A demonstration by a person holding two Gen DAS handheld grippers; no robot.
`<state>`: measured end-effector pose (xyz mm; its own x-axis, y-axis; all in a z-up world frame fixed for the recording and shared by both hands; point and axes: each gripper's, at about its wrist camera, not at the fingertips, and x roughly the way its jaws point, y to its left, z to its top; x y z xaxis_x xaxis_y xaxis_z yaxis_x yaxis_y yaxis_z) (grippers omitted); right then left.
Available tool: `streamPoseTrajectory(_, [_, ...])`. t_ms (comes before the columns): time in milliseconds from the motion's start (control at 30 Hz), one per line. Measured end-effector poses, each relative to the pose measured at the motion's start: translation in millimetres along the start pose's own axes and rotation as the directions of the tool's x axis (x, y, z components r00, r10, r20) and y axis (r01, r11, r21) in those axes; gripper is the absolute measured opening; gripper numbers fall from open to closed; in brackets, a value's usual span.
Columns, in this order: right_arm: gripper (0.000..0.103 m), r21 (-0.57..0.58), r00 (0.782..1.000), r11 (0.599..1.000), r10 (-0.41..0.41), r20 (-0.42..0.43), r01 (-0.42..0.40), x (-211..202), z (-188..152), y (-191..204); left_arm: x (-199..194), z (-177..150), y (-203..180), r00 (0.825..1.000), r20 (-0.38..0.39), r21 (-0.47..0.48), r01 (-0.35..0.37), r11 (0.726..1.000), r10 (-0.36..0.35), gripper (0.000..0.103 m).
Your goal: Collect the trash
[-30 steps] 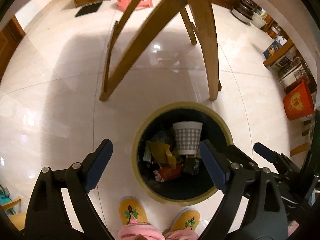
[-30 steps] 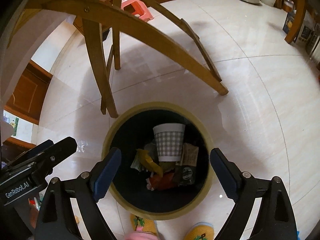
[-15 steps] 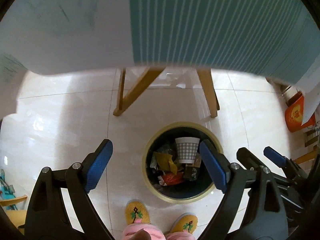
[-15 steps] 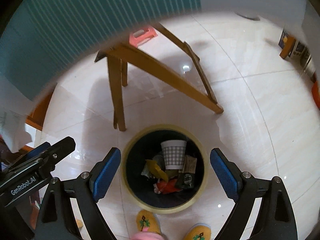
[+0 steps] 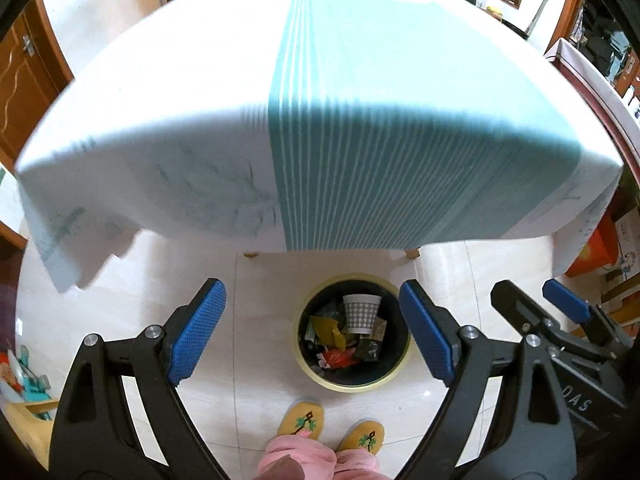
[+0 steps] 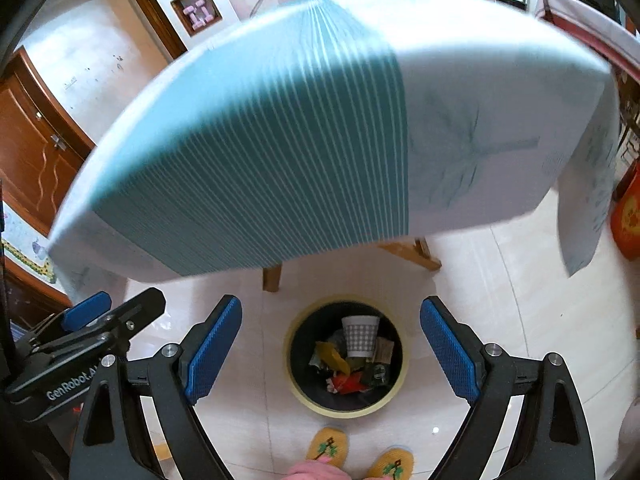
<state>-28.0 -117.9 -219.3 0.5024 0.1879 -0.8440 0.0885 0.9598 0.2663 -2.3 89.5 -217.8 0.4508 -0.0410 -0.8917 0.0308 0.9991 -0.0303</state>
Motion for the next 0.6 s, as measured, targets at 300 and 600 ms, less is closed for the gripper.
streamPoseTrajectory(300, [0.092,-0.03,0.999,1.0,0.004,0.034,-0.003,-82.3,59.6,17.4,-78.8,42.1,-11.1,1.0,0.019,0.04,-0.012,0.999,0.011,0.087])
streamPoseTrajectory(600, [0.092,-0.059,0.998,0.998,-0.008,0.057,0.012,-153.0,108.3,34.7,-155.5,81.6,-21.3,0.998,0.053,0.037,-0.027,0.999,0.025,0.087])
